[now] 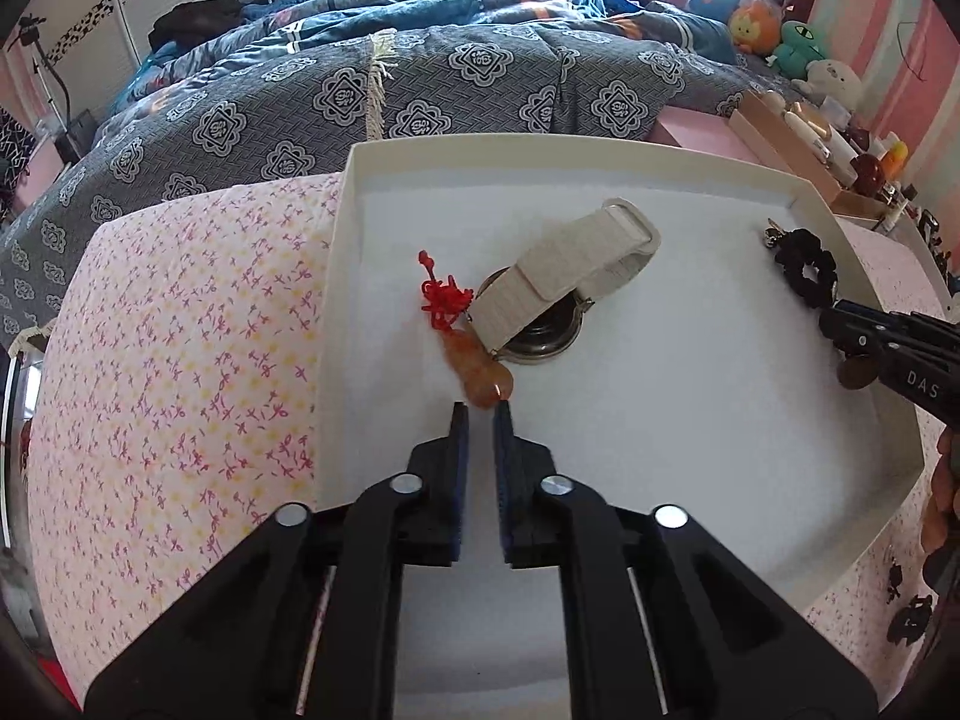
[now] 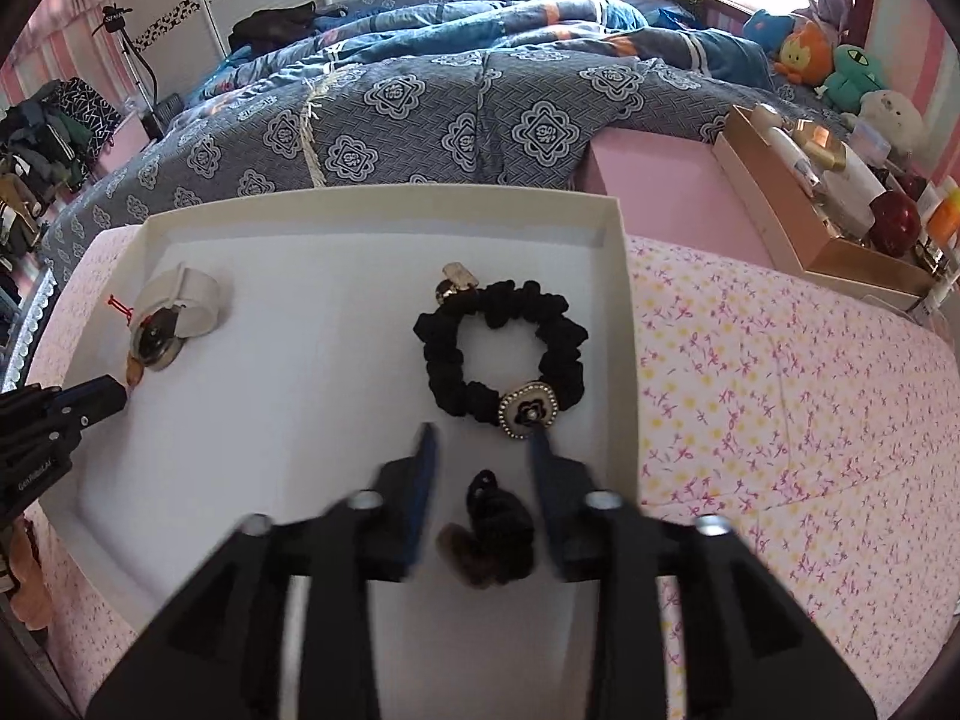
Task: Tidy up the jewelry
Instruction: 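Open left tool over the tray while right tool releases the cord pendant, then move left tool to black leather cord bracelet while right tool moves to claw clip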
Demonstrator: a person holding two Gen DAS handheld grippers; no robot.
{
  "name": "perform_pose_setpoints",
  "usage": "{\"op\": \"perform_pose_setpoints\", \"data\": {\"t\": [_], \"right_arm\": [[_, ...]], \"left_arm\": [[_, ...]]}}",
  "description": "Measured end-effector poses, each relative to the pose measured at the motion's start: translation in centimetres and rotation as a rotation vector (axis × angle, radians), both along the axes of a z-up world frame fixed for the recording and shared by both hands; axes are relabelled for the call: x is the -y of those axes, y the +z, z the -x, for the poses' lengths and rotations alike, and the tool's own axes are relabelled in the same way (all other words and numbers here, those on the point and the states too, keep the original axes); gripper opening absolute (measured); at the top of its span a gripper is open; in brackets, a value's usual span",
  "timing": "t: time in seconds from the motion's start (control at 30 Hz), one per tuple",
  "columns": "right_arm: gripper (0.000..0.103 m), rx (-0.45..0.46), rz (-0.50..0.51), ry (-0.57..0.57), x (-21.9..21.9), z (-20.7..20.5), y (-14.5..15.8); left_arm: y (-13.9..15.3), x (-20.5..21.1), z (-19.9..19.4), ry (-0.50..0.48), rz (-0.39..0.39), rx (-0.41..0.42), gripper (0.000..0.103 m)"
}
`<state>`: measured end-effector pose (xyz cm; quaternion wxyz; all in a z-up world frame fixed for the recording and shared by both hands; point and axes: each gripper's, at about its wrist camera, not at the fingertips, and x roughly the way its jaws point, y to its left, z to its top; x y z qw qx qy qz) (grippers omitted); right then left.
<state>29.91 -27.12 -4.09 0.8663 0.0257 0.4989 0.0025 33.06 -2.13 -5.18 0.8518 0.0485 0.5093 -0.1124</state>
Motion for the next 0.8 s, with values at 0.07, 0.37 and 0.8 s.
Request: {"op": "perform_pose_setpoints", "data": {"t": [0.07,0.37,0.8], "right_arm": [[0.045,0.010,0.006,-0.002,-0.1,0.1,0.4],[0.046,0.060,-0.006,-0.005,0.2,1.5,2.8],[0.063,0.169,0.008,-0.030,1.5,12.5,10.7]], "left_arm": [[0.2,-0.1,0.2,0.006,-0.006,0.007,0.028],[1.8,-0.2,1.6,0.000,0.011,0.038,0.035],[10.4,-3.1,10.9,0.015,0.028,0.201,0.086]]}}
